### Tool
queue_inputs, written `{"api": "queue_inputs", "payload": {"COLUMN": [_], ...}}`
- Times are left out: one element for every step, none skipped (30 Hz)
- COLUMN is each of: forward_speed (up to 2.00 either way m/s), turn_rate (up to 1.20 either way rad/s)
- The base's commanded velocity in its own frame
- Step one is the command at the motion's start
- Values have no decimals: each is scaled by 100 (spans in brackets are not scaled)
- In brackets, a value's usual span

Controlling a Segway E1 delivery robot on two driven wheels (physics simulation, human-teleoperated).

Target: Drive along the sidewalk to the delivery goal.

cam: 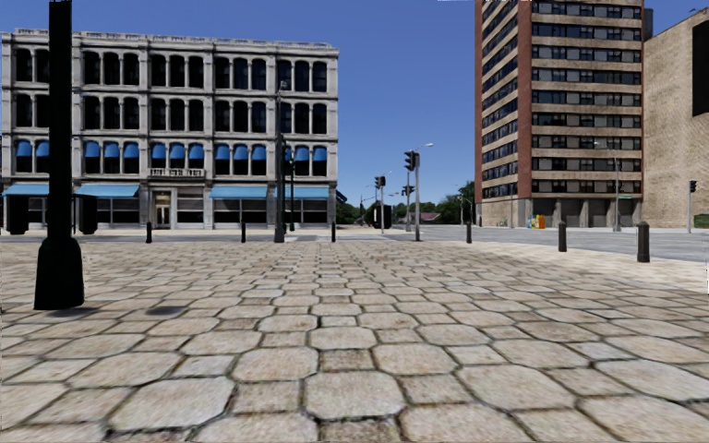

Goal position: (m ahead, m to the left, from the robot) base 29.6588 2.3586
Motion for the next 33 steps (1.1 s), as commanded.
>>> {"api": "queue_inputs", "payload": {"forward_speed": [200,200,200,200,200,200,200,200,200,200,200,200,200,200,200,200,200,200,200,200,200,200,200,200,200,200,200,200,200,200,200,200,200], "turn_rate": [-115,-115,-35,0,0,0,0,0,0,0,0,0,0,0,0,0,0,0,0,0,0,0,0,0,0,0,0,0,0,0,0,0,0]}}
